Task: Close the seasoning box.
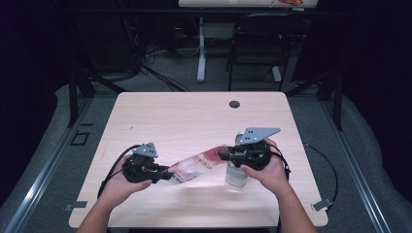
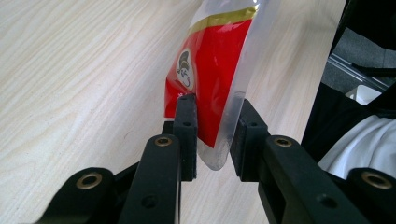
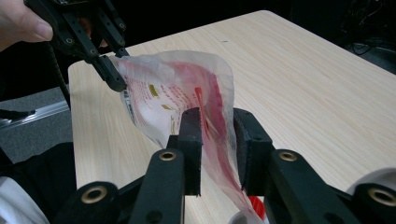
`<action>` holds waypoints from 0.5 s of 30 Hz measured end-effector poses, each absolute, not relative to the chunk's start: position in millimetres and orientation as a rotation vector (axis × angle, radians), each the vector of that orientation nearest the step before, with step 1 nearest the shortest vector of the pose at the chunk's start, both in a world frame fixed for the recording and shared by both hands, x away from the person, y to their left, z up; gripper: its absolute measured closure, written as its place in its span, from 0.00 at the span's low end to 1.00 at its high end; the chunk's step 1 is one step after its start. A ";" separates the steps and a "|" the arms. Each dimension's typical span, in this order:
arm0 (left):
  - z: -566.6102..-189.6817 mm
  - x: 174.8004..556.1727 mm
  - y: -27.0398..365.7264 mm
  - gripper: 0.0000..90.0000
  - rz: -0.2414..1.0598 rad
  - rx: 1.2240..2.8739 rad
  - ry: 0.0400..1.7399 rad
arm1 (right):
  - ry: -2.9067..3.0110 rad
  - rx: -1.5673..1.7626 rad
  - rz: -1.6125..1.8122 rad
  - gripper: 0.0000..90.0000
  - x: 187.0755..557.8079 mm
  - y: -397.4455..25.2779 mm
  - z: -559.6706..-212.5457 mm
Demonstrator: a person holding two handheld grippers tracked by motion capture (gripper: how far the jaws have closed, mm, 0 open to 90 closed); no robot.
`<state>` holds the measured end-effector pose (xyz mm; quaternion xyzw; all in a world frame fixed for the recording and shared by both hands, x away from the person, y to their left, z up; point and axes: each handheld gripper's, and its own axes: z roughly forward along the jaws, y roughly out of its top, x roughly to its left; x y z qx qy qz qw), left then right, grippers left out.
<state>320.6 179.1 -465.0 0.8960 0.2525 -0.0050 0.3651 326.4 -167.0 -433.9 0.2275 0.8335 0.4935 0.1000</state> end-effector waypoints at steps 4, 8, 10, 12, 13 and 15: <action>-464.1 320.7 179.0 0.83 -0.018 2.304 0.649 | 2.468 0.673 1.453 0.86 326.7 -170.9 -433.1; -462.7 320.5 178.9 0.84 -0.020 2.299 0.645 | 2.462 0.665 1.443 0.92 326.2 -171.4 -433.2; -461.1 320.6 178.9 0.84 -0.017 2.303 0.641 | 2.461 0.664 1.440 0.94 326.3 -172.0 -433.2; -459.8 320.6 178.8 0.84 -0.015 2.301 0.639 | 2.459 0.668 1.441 0.95 326.4 -172.4 -433.3; -459.1 320.6 178.9 0.84 -0.015 2.302 0.637 | 2.458 0.669 1.440 0.96 326.4 -172.5 -433.2; -457.7 320.6 179.1 0.84 -0.019 2.300 0.641 | 2.458 0.670 1.437 0.96 326.4 -173.0 -432.9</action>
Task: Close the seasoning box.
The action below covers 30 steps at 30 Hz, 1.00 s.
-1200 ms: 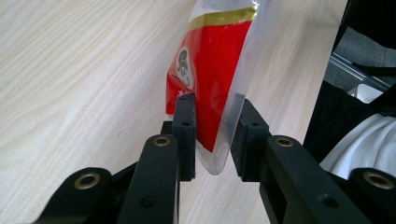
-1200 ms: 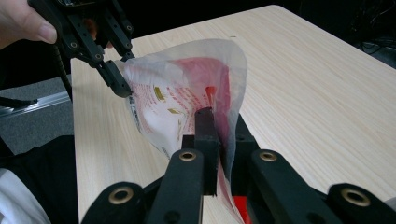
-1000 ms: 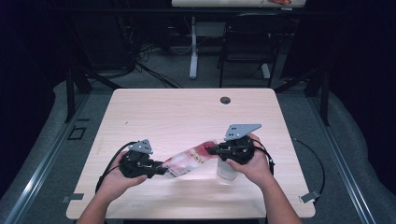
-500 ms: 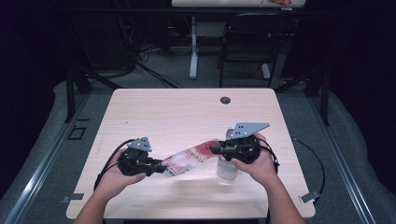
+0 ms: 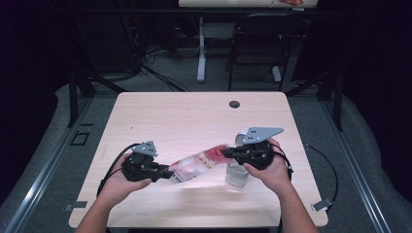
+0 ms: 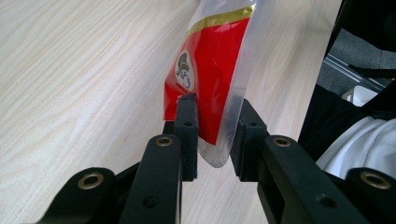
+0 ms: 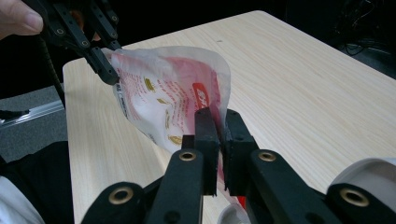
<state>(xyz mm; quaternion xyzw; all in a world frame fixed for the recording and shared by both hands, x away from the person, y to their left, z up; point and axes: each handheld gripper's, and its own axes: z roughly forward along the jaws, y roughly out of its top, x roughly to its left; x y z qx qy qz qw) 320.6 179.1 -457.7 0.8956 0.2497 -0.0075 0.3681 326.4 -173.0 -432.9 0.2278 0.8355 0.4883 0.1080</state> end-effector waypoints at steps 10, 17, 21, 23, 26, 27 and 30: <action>-451.0 320.9 179.0 0.84 -0.009 2.298 0.640 | 2.454 0.679 1.445 0.97 326.3 -175.0 -432.5; -444.8 322.6 178.1 0.84 -0.008 2.300 0.634 | 2.447 0.690 1.449 0.97 326.5 -177.2 -432.6; -441.4 323.5 177.9 0.84 -0.002 2.299 0.632 | 2.448 0.690 1.446 0.97 327.2 -179.1 -432.5; -439.6 324.0 177.8 0.84 0.002 2.302 0.626 | 2.444 0.697 1.455 0.97 327.3 -179.6 -432.8; -437.5 324.4 177.5 0.84 0.002 2.302 0.626 | 2.443 0.697 1.450 0.97 326.7 -180.1 -432.4; -437.0 324.5 177.3 0.84 0.003 2.301 0.625 | 2.443 0.697 1.447 0.97 326.6 -180.3 -432.2; -434.9 324.7 177.0 0.84 0.009 2.305 0.624 | 2.443 0.697 1.447 0.97 326.5 -180.9 -432.1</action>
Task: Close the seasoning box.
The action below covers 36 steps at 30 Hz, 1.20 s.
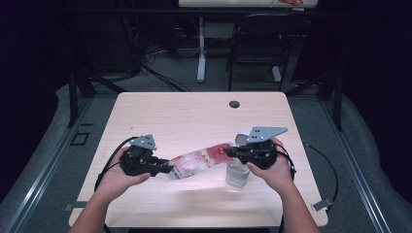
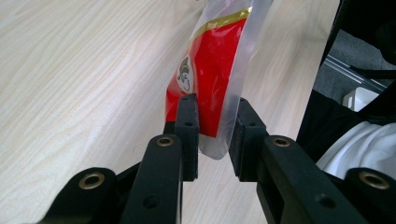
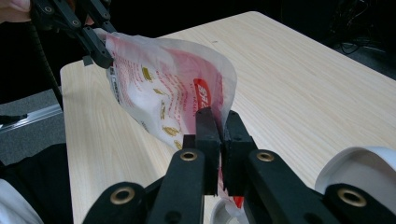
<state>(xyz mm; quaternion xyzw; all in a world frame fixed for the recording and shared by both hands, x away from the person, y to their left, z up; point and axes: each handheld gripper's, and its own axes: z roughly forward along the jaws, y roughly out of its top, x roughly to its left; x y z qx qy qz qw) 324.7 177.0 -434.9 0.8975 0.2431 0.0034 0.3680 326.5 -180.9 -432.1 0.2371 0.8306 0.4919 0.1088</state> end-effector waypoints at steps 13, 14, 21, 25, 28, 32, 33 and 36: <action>-426.7 326.2 174.9 0.85 0.019 2.310 0.616 | 2.440 0.706 1.454 0.97 325.9 -184.6 -432.6; -426.0 326.3 174.5 0.85 0.020 2.309 0.616 | 2.441 0.706 1.452 0.97 325.8 -185.0 -432.6; -421.6 327.4 172.8 0.85 0.023 2.317 0.611 | 2.438 0.710 1.447 0.98 325.4 -186.6 -432.5; -419.4 328.1 172.2 0.85 0.026 2.316 0.610 | 2.436 0.711 1.450 0.98 325.6 -187.4 -432.6; -417.5 328.4 171.7 0.85 0.030 2.320 0.607 | 2.438 0.710 1.451 0.98 325.4 -188.2 -432.6; -415.5 328.9 171.4 0.85 0.029 2.323 0.603 | 2.434 0.714 1.453 0.98 325.4 -189.0 -432.9; -415.0 329.0 171.0 0.85 0.029 2.322 0.605 | 2.434 0.715 1.453 0.98 325.3 -189.2 -433.0; -413.5 329.7 170.4 0.85 0.024 2.324 0.605 | 2.434 0.717 1.455 0.98 325.3 -189.7 -433.1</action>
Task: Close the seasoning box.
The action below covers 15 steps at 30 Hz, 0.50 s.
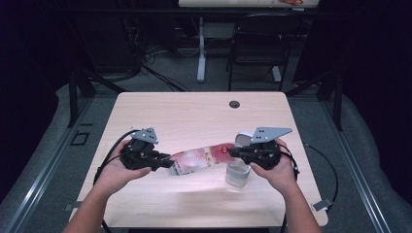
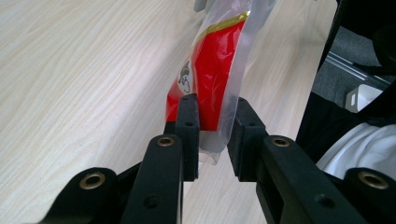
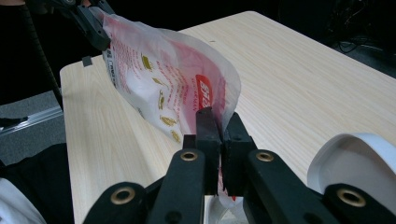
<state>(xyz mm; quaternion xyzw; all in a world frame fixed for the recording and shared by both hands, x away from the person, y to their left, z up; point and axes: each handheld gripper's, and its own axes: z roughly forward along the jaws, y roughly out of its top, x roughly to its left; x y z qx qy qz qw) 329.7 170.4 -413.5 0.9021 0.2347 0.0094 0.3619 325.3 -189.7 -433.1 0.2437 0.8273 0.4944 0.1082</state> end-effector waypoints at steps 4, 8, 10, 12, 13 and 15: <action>-410.5 330.0 168.8 0.85 0.024 2.332 0.604 | 2.431 0.721 1.460 0.98 325.0 -190.3 -433.4; -407.1 330.9 167.2 0.85 0.032 2.342 0.594 | 2.431 0.722 1.456 0.98 325.0 -191.4 -433.4; -405.5 331.0 166.4 0.85 0.032 2.343 0.595 | 2.428 0.727 1.455 0.98 324.8 -191.6 -433.4; -404.0 331.3 165.6 0.85 0.032 2.344 0.592 | 2.428 0.728 1.451 0.98 324.6 -192.1 -433.3; -403.2 331.6 165.3 0.85 0.032 2.344 0.589 | 2.428 0.728 1.450 0.98 324.6 -192.4 -433.3; -401.6 332.1 164.7 0.85 0.034 2.349 0.586 | 2.427 0.729 1.450 0.98 324.5 -192.8 -433.3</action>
